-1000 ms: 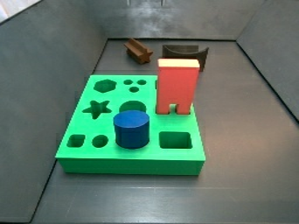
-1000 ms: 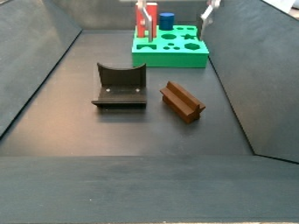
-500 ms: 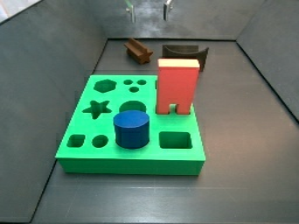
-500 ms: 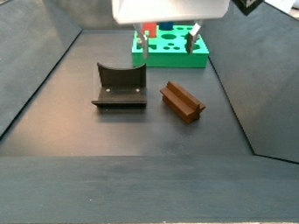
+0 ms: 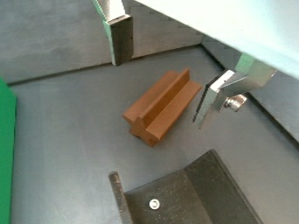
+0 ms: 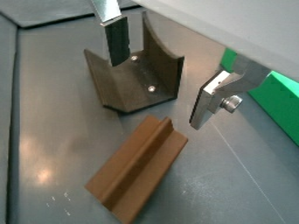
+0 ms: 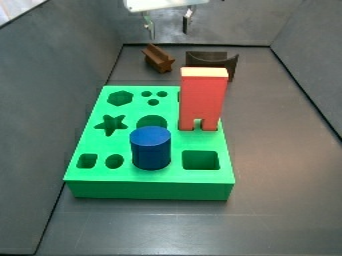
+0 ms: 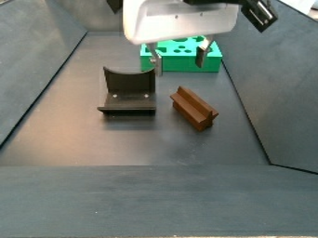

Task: Pick up the star object. Move up. Place the star object on the fixture. Regrasp the star object. Move to above the board. Insert the star object.
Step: Pick up the star object.

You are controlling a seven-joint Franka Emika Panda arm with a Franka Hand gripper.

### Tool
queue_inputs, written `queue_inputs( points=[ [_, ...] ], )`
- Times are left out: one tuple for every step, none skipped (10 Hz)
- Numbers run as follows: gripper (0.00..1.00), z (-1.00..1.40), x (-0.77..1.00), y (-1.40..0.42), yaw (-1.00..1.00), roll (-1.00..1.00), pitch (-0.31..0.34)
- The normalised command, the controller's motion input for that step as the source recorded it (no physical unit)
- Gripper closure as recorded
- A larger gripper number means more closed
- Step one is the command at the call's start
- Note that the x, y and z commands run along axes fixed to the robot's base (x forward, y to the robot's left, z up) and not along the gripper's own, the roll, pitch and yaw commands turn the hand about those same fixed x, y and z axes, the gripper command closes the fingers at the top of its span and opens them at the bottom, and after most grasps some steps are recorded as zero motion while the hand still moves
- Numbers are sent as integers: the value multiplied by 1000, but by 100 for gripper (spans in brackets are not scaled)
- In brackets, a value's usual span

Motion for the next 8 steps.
queue_inputs(
  points=[
    [0, -314, -129, 0, 411, 53, -100],
    [0, -306, -14, 0, 334, 7, -84],
    [0, -397, 0, 0, 303, 0, -54],
    [0, -471, 9, 0, 209, 0, -46],
    [0, -517, 189, 0, 137, 0, -13],
    [0, -469, 97, 0, 137, 0, -26],
    [0, -451, 71, 0, 143, 0, -17],
    [0, -280, 0, 51, 86, 0, -6]
  ],
)
